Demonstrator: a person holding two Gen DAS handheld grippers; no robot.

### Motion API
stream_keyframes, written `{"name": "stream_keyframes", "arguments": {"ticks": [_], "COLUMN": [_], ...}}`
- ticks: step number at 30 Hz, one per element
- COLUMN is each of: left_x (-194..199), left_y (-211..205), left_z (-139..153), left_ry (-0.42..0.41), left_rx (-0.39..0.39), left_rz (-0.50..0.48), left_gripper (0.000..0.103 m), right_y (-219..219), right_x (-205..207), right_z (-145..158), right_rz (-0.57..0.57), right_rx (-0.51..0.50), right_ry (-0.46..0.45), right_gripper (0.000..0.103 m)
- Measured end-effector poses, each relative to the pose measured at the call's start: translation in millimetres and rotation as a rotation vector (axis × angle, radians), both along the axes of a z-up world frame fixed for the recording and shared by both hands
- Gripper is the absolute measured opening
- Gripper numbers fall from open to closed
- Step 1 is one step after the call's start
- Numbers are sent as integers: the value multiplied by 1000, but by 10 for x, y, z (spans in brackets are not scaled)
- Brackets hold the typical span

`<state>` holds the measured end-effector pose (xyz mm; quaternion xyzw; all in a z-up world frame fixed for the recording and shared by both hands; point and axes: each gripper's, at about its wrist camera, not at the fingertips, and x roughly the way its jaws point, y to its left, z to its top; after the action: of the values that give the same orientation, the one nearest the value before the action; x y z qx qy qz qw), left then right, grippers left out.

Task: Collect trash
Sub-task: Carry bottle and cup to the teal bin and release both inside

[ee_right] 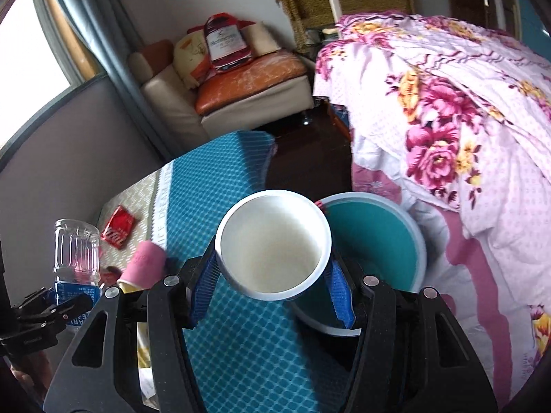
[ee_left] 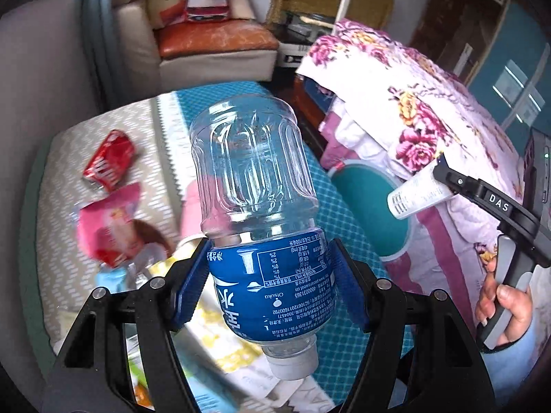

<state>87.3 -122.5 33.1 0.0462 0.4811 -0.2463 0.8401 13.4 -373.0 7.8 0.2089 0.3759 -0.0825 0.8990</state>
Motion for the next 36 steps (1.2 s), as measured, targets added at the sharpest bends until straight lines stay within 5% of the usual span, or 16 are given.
{"name": "stream_keyframes", "arguments": {"ticks": [7, 16, 33, 36], "left_x": [108, 250, 310, 300], "left_y": [-1159, -1977, -2012, -1883], "left_z": [-374, -992, -1132, -1010], "left_ry": [55, 163, 170, 140], "left_rx": [70, 171, 180, 158], "left_rz": [-200, -308, -297, -281], "left_gripper": [69, 69, 72, 82], "right_y": [-669, -1016, -1025, -1004], "right_x": [-147, -133, -4, 11], "right_z": [-285, -579, -811, -810], "right_rz": [-103, -150, -132, -128], "right_rx": [26, 63, 94, 95], "right_ry": [35, 76, 130, 137], "right_gripper": [54, 54, 54, 55]}}
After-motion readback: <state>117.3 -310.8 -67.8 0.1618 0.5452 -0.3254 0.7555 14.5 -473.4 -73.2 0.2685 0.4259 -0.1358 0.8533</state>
